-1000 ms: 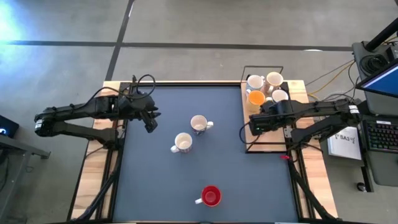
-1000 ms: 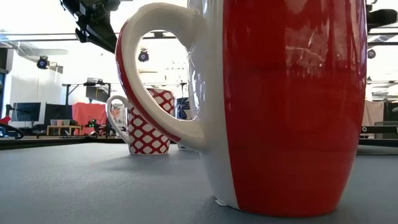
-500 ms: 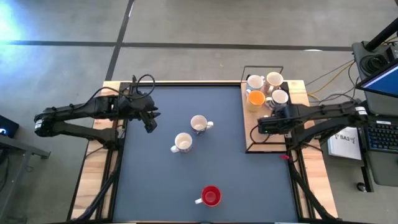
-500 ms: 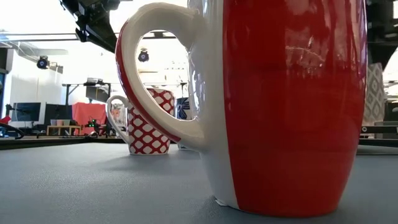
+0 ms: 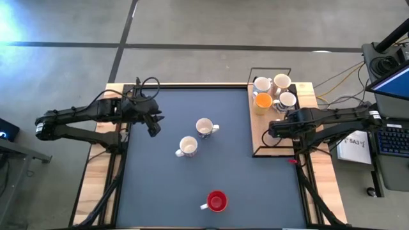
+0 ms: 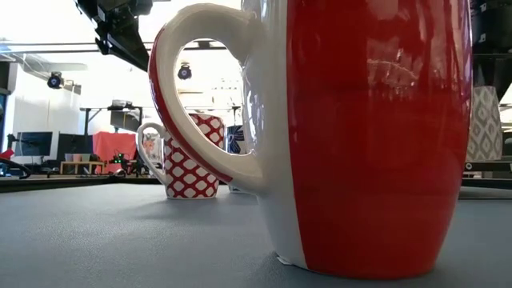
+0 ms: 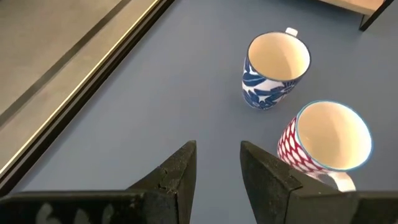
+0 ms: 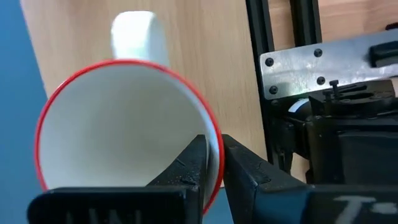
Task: Place coffee mugs
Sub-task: Put the gray cup on the shelf aligned with the dark blue cup
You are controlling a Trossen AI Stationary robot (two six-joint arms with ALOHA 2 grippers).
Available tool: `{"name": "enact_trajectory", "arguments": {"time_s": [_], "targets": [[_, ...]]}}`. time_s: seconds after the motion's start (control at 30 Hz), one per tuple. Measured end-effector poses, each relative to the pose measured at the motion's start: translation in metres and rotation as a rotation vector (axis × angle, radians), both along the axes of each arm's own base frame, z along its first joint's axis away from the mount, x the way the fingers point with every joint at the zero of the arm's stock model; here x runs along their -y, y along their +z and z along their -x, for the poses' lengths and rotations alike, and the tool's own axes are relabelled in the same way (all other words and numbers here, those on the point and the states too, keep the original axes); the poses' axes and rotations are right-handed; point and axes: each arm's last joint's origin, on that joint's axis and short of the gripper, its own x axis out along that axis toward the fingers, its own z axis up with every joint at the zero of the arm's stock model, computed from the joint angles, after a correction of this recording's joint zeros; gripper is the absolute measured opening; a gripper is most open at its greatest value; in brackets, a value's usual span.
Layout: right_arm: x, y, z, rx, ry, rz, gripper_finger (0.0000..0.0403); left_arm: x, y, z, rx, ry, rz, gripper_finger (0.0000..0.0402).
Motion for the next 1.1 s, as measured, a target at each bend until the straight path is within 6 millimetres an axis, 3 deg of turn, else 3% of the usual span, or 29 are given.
{"name": "enact_trajectory", "arguments": {"time_s": [0.33, 0.57, 0.8, 1.1], "targets": [[0.000, 0.011, -0.001, 0.016, 0.056, -0.002, 0.0077, 0.000, -0.001, 0.001, -0.011, 0.001, 0.003, 0.0107], [0.000, 0.034, -0.003, 0.082, 0.154, -0.004, 0.0095, 0.000, -0.001, 0.001, -0.011, 0.003, 0.004, 0.0107], [-0.002, 0.039, -0.033, 0.153, 0.260, 0.003, 0.0094, 0.000, -0.001, 0.001, -0.010, 0.004, 0.006, 0.0107], [-0.002, 0.026, -0.061, 0.017, 0.386, 0.008, 0.0095, 0.000, -0.001, 0.001, -0.009, 0.006, 0.007, 0.0107]]}}
